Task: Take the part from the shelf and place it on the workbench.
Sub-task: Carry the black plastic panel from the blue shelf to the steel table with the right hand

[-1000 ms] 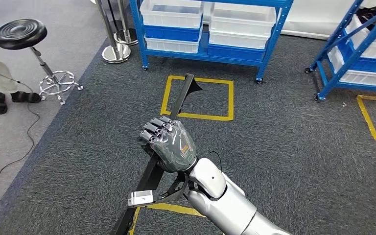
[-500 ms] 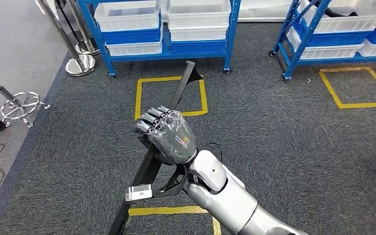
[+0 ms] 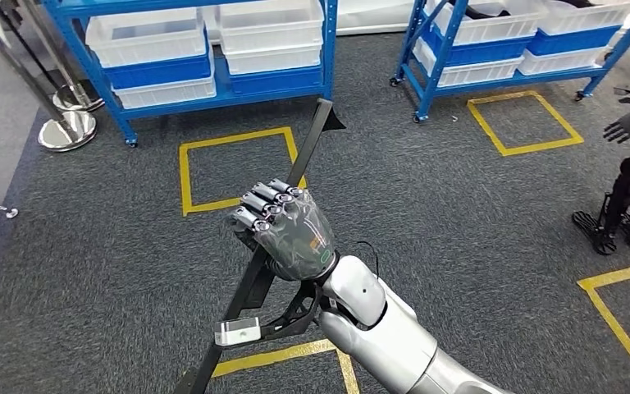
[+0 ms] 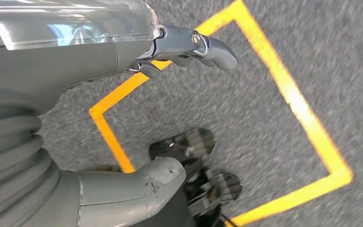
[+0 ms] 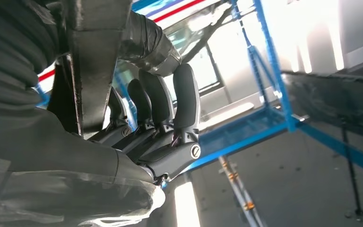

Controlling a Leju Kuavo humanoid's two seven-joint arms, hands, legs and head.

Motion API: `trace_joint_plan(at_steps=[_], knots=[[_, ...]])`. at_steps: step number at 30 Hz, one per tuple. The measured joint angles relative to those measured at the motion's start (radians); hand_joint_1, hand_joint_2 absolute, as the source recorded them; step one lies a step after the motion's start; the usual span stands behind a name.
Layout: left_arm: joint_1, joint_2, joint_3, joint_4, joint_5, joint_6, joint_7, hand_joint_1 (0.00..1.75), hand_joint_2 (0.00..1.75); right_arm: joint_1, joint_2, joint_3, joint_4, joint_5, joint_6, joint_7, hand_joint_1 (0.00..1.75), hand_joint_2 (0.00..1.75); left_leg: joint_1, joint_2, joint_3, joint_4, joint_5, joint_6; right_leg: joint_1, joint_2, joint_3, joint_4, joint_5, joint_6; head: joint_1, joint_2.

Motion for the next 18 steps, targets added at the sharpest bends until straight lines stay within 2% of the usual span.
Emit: trace_joint_plan(at_steps=[1, 2, 3, 4, 6, 7, 8, 10, 11, 13, 14, 15, 16, 17, 18], knots=[[0.003, 0.002, 0.0, 0.0, -0.002, -0.003, 0.002, 0.0, 1.75, 0.003, -0.002, 0.0, -0.003, 0.008, 0.001, 0.003, 1.41, 1.75, -0.001, 0.015, -0.001, 0.001, -0.001, 0.001, -0.002, -0.007, -0.021, 0.045, -0.015, 0.002, 0.0, 0.0], [0.004, 0.003, 0.0, 0.0, -0.005, -0.005, 0.004, 0.0, 1.75, 0.005, -0.005, 0.0, -0.006, 0.017, 0.004, 0.007, 1.41, 1.75, -0.002, 0.029, -0.001, 0.002, -0.002, 0.001, -0.003, -0.011, -0.027, 0.059, -0.012, 0.002, 0.0, 0.0], [0.004, 0.004, 0.0, 0.0, -0.008, -0.007, 0.004, 0.0, 1.75, 0.007, -0.008, 0.0, -0.01, 0.026, 0.006, 0.011, 1.41, 1.75, -0.002, 0.043, -0.002, 0.003, -0.003, 0.0, -0.004, -0.015, -0.011, 0.034, 0.009, 0.002, 0.0, 0.0], [0.002, 0.004, 0.0, 0.0, -0.011, -0.008, 0.004, 0.0, 1.75, 0.008, -0.01, 0.0, -0.015, 0.034, 0.008, 0.014, 1.41, 1.75, -0.002, 0.055, -0.001, 0.005, -0.005, -0.002, -0.004, -0.026, 0.023, -0.024, 0.039, 0.0, 0.0, 0.0], [-0.003, 0.003, -0.001, 0.0, -0.014, -0.008, 0.003, 0.0, 1.75, 0.005, -0.013, 0.0, -0.025, 0.043, 0.013, 0.019, 1.41, 1.75, -0.006, 0.076, -0.001, 0.012, -0.012, -0.009, 0.003, -0.069, 0.093, -0.151, 0.081, -0.009, 0.0, 0.0], [-0.005, 0.003, -0.001, 0.0, -0.013, -0.009, 0.002, 0.0, 1.75, 0.002, -0.013, 0.0, -0.03, 0.044, 0.016, 0.021, 1.41, 1.75, -0.009, 0.084, 0.0, 0.015, -0.015, -0.014, 0.007, -0.081, 0.112, -0.187, 0.089, -0.014, 0.0, 0.0], [-0.007, 0.002, -0.001, 0.0, -0.011, -0.01, 0.001, 0.0, 1.75, -0.001, -0.013, 0.0, -0.033, 0.045, 0.019, 0.022, 1.41, 1.75, -0.011, 0.093, 0.001, 0.017, -0.017, -0.019, 0.011, -0.084, 0.116, -0.2, 0.089, -0.019, 0.0, 0.0], [-0.013, -0.002, -0.001, 0.0, -0.006, -0.012, -0.004, 0.0, 1.75, -0.007, -0.013, 0.0, -0.037, 0.044, 0.022, 0.024, 1.41, 1.75, -0.012, 0.109, 0.003, 0.017, -0.02, -0.03, 0.011, -0.06, 0.114, -0.202, 0.095, -0.029, 0.0, 0.0], [-0.017, -0.004, -0.001, -0.001, -0.004, -0.012, -0.007, 0.0, 1.75, -0.01, -0.013, 0.0, -0.039, 0.044, 0.023, 0.024, 1.41, 1.75, -0.009, 0.102, 0.002, 0.023, -0.028, -0.035, 0.008, -0.049, 0.113, -0.204, 0.098, -0.035, 0.0, 0.0], [-0.022, -0.007, 0.0, -0.001, 0.001, -0.01, -0.013, 0.0, 1.75, -0.018, -0.011, 0.0, -0.042, 0.042, 0.027, 0.022, 1.41, 1.75, -0.005, 0.054, -0.023, 0.086, -0.074, -0.044, 0.002, -0.027, 0.113, -0.21, 0.105, -0.047, 0.0, 0.0], [-0.023, -0.008, 0.0, -0.001, 0.002, -0.008, -0.014, 0.0, 1.75, -0.021, -0.01, 0.0, -0.042, 0.041, 0.029, 0.021, 1.41, 1.75, -0.003, 0.024, -0.048, 0.148, -0.109, -0.047, 0.001, -0.015, 0.111, -0.21, 0.107, -0.049, -0.001, 0.0], [-0.022, -0.008, 0.0, -0.001, 0.003, -0.006, -0.015, 0.0, 1.75, -0.024, -0.008, 0.0, -0.042, 0.04, 0.032, 0.021, 1.41, 1.75, -0.003, 0.008, -0.078, 0.219, -0.142, -0.048, 0.001, -0.003, 0.11, -0.209, 0.108, -0.051, -0.001, 0.0], [-0.02, -0.008, 0.001, -0.001, 0.003, -0.004, -0.016, 0.0, 1.75, -0.025, -0.008, 0.0, -0.042, 0.04, 0.034, 0.021, 1.41, 1.75, -0.003, 0.001, -0.105, 0.277, -0.162, -0.049, 0.003, 0.011, 0.109, -0.209, 0.108, -0.052, 0.0, 0.0], [-0.019, -0.009, 0.002, -0.001, 0.004, -0.001, -0.017, 0.0, 1.75, -0.026, -0.007, 0.0, -0.042, 0.04, 0.036, 0.021, 1.41, 1.75, -0.003, -0.002, -0.118, 0.304, -0.163, -0.049, 0.004, 0.025, 0.109, -0.208, 0.109, -0.052, 0.0, 0.0], [-0.019, -0.009, 0.004, -0.001, 0.004, 0.002, -0.018, 0.0, 1.75, -0.026, -0.007, 0.0, -0.042, 0.04, 0.037, 0.02, 1.41, 1.75, -0.003, -0.004, -0.113, 0.291, -0.143, -0.047, 0.004, 0.04, 0.109, -0.206, 0.109, -0.052, 0.0, 0.0]])
